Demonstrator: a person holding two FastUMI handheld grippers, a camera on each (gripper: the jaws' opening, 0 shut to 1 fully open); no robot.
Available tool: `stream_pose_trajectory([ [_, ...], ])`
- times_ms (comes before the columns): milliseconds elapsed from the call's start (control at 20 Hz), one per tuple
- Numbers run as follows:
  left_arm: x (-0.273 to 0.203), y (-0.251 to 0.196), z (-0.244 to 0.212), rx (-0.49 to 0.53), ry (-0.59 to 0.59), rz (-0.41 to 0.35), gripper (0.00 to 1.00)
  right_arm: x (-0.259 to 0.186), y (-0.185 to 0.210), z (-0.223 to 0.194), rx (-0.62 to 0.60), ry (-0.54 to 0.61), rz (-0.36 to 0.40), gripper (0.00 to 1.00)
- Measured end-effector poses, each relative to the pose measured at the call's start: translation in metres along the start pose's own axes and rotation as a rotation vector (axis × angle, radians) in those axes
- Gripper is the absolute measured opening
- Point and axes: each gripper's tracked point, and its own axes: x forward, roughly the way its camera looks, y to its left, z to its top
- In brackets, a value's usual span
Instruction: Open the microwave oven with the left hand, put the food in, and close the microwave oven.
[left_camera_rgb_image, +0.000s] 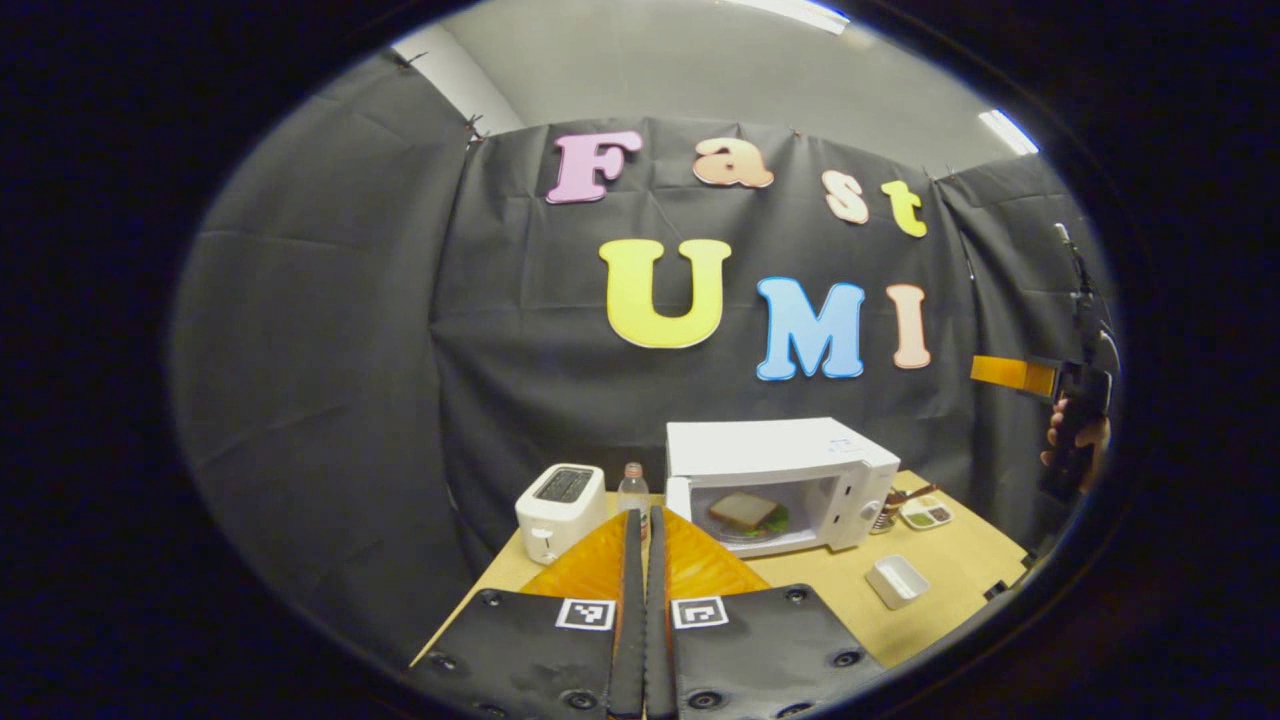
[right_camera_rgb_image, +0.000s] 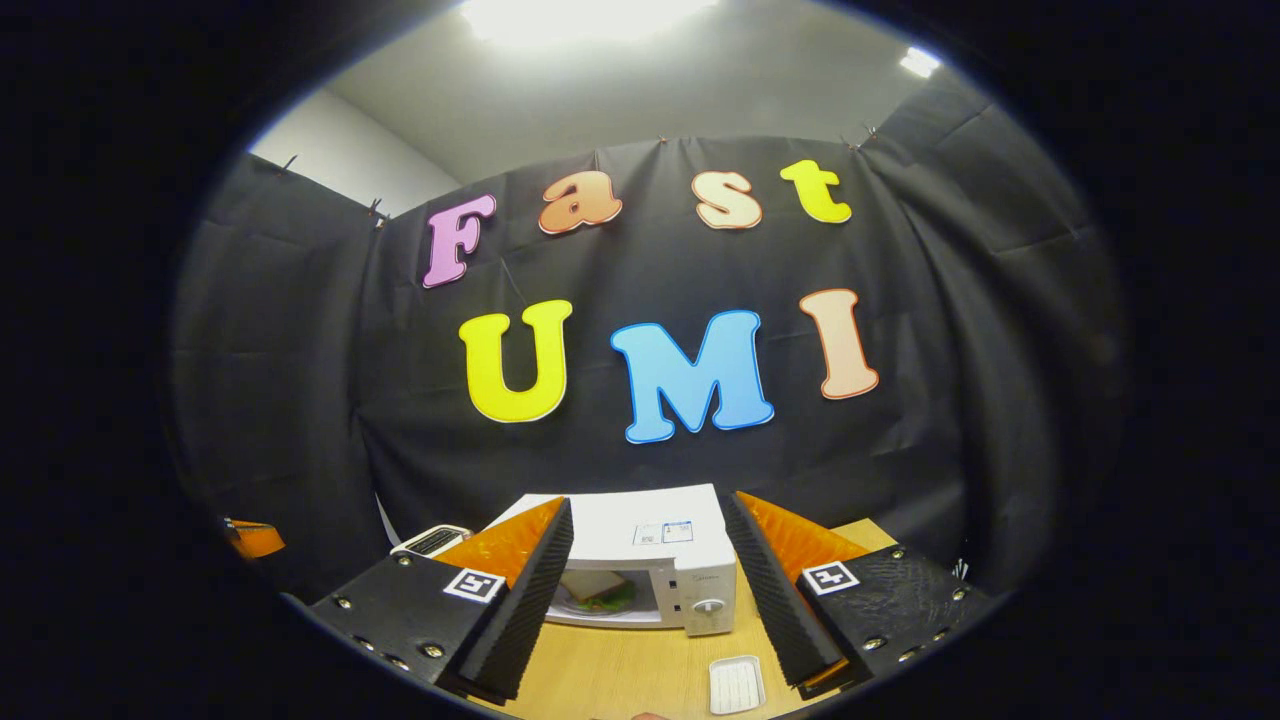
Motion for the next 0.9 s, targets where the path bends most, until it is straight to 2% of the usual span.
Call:
stream_pose_trajectory([
  [250,-0.014,0.028,-0.043,0.089,0.061,0.064,0.06,0.004,-0.012,0.003,-0.021,-0.016,-0.046,0.92],
  [400,-0.012,0.024,-0.084,0.095,0.137,0.036,0.09,0.006,-0.019,-0.001,-0.005,0.001,-0.054,0.92],
  [500,-0.010,0.022,-0.107,0.091,0.182,0.017,0.07,0.008,-0.022,-0.002,0.003,0.009,-0.059,0.92],
  [900,-0.005,0.006,-0.149,0.039,0.269,-0.049,0.09,0.013,-0.031,-0.010,0.027,0.037,-0.078,0.92],
])
